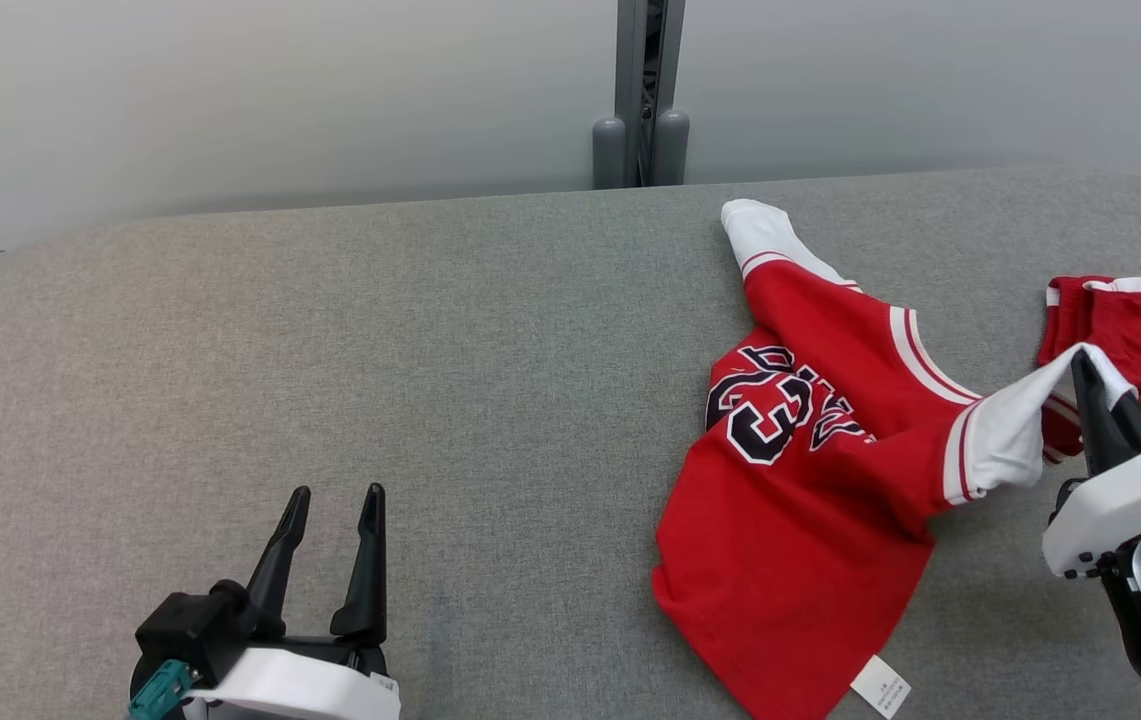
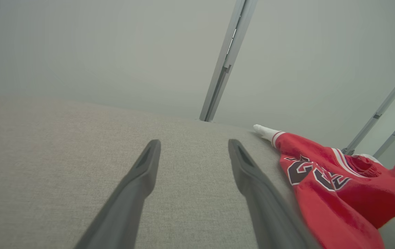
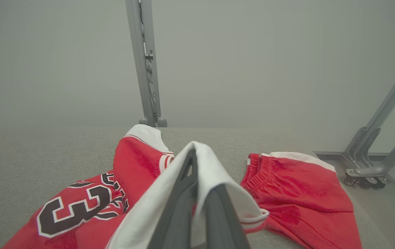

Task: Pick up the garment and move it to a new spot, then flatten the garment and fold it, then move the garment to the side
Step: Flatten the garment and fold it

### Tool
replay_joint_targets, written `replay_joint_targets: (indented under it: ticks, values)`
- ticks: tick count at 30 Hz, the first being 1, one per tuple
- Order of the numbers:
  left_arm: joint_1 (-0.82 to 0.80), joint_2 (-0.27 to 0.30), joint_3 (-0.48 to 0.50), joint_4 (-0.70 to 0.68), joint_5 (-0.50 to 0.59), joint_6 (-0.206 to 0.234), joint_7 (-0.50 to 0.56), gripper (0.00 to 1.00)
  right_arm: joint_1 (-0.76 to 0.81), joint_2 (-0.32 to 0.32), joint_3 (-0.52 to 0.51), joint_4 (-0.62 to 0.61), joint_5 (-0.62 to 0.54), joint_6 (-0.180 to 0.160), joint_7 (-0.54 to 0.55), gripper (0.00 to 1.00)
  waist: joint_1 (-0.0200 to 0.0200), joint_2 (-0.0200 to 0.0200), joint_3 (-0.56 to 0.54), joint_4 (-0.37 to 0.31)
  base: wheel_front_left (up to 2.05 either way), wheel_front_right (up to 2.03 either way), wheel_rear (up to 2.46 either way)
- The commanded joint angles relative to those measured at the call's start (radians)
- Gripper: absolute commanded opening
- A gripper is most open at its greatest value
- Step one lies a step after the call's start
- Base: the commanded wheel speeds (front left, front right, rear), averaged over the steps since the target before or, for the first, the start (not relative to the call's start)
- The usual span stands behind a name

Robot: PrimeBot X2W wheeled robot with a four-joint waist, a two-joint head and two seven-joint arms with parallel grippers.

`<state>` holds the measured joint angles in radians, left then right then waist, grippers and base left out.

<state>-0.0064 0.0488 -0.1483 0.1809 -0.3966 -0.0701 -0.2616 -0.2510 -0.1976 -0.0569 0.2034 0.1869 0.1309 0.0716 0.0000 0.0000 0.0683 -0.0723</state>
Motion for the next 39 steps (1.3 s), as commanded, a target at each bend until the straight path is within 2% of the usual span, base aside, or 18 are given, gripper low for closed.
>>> replay_joint_targets:
  ticks: [1, 14, 26, 27, 28, 29, 35, 39]
  values:
    - [-0.019, 0.004, 0.000, 0.002, 0.002, -0.005, -0.003, 1.00, 0.011, -0.013, -0.001, 0.031, 0.007, 0.000, -0.004, 0.00, 0.0000, 0.0000, 0.004, -0.002, 0.00, 0.00, 0.00]
    - [-0.036, 0.004, -0.039, 0.011, 0.022, -0.028, -0.003, 1.00, -0.071, -0.064, 0.033, 0.316, 0.081, 0.000, -0.091, 0.00, 0.0000, 0.0000, 0.039, 0.005, 0.00, 0.00, 0.00]
    - [-0.044, 0.004, -0.099, 0.015, 0.015, -0.038, -0.003, 1.00, -0.140, -0.090, 0.076, 0.477, 0.112, 0.000, -0.152, 0.00, 0.0000, 0.0000, 0.056, 0.011, 0.00, 0.00, 0.00]
    - [-0.045, 0.004, -0.099, 0.016, 0.015, -0.039, -0.003, 1.00, -0.147, -0.093, 0.076, 0.496, 0.105, 0.000, -0.155, 0.25, 0.0000, 0.0000, 0.057, 0.011, 0.00, 0.00, 0.00]
    - [-0.045, 0.004, -0.099, 0.016, 0.014, -0.039, -0.003, 1.00, -0.154, -0.095, 0.071, 0.518, 0.101, 0.000, -0.153, 0.66, 0.0000, 0.0000, 0.057, 0.011, 0.00, 0.00, 0.00]
    - [-0.045, 0.004, -0.099, 0.016, 0.013, -0.040, -0.003, 1.00, -0.159, -0.094, 0.072, 0.534, 0.095, 0.000, -0.151, 1.00, 0.0000, 0.0000, 0.057, 0.011, 0.00, 0.00, 0.00]
    - [-0.038, 0.004, -0.091, 0.019, 0.009, -0.040, -0.003, 1.00, -0.190, -0.097, 0.075, 0.591, 0.100, 0.000, -0.153, 1.00, 0.0000, 0.0000, 0.048, 0.002, 0.00, 0.00, 0.00]
    - [-0.024, 0.004, -0.092, 0.021, 0.007, -0.037, -0.003, 1.00, -0.198, -0.100, 0.055, 0.569, 0.105, 0.000, -0.179, 1.00, 0.0000, 0.0000, 0.023, -0.015, 0.00, 0.00, 0.00]
